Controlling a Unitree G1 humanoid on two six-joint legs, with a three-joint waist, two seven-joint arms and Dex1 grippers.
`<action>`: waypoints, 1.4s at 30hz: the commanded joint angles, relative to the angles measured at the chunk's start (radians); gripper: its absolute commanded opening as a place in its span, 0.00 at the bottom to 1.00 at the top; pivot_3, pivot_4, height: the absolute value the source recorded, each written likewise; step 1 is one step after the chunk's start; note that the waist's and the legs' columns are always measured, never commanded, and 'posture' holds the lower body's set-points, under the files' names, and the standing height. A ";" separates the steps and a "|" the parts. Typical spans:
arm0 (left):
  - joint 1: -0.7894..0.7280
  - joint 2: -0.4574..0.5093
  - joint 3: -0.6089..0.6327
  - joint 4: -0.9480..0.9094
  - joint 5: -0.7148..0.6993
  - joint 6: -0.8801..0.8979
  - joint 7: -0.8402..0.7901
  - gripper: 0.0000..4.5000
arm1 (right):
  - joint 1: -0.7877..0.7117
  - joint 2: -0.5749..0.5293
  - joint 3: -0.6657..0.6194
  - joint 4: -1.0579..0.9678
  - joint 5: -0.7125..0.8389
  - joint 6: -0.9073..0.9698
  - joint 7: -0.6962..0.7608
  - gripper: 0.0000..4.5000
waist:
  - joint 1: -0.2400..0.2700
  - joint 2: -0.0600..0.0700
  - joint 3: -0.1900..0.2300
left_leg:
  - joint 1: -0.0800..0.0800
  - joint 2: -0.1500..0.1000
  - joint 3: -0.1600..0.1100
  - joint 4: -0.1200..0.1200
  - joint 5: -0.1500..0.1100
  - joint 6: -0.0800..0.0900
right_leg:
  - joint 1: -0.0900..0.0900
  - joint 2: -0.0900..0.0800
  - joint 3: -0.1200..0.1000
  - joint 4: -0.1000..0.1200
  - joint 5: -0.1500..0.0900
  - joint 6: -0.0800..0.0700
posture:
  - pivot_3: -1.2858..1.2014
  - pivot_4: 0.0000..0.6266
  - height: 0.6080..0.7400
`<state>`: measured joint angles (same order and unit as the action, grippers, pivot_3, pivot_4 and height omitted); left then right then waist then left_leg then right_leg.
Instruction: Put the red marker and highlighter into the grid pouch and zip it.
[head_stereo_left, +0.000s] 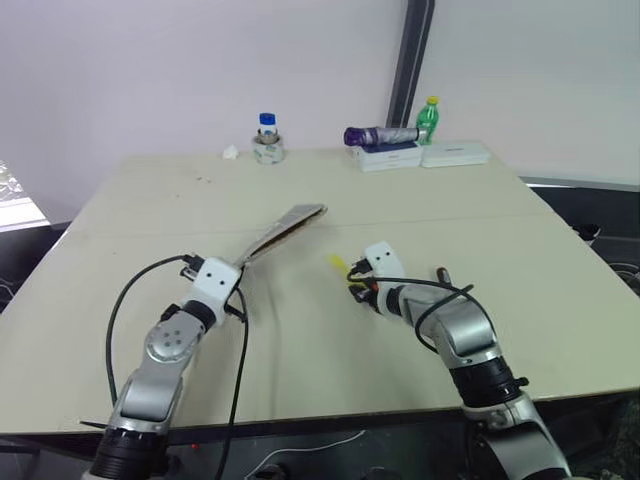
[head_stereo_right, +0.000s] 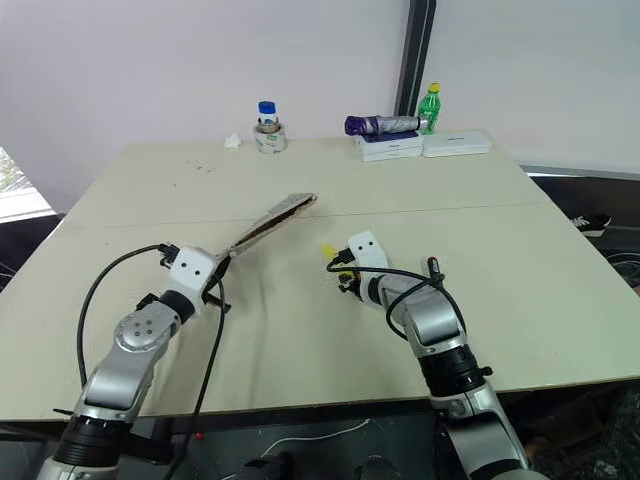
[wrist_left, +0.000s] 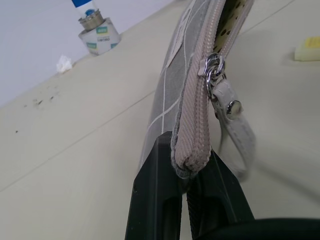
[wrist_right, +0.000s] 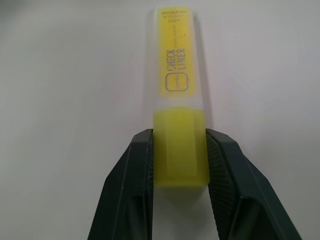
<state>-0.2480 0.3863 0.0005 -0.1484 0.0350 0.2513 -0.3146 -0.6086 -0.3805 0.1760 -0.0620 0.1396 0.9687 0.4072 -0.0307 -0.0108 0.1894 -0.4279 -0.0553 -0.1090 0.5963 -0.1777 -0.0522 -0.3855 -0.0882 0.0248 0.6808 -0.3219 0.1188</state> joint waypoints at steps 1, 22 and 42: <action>-0.014 -0.004 -0.003 -0.029 -0.004 -0.006 -0.006 0.00 | 0.014 -0.146 0.001 -0.163 0.021 -0.096 0.156 0.20 | 0.008 0.000 0.000 | 0.000 0.000 0.000 0.000 0.000 0.000 | 0.000 0.000 0.000 0.000 0.000 0.000 | 0.52 0.24 1.00; -0.016 -0.034 -0.054 -0.047 0.001 -0.008 -0.045 0.00 | -0.034 -0.214 -0.111 -0.288 0.184 0.018 0.230 0.20 | 0.017 -0.001 0.000 | 0.000 0.000 0.000 0.000 0.000 0.000 | 0.001 0.000 0.000 -0.001 0.000 0.000 | 0.52 0.24 1.00; 0.010 0.124 -0.160 -0.022 0.109 -0.249 -0.179 0.00 | -0.034 -0.308 0.049 -0.289 0.138 -0.013 0.292 0.20 | 0.016 -0.001 0.000 | 0.000 0.001 0.000 0.000 0.000 0.000 | 0.000 0.000 0.000 -0.001 0.000 0.000 | 0.52 0.24 1.00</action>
<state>-0.2369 0.5027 -0.1555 -0.1508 0.1429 0.0450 -0.4814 -0.6312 -0.6809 0.2249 -0.3083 0.2856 0.9821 0.6847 -0.0150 -0.0115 0.1898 -0.4281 -0.0540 -0.1089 0.5961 -0.1778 -0.0522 -0.3851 -0.0884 0.0246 0.6797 -0.3220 0.1185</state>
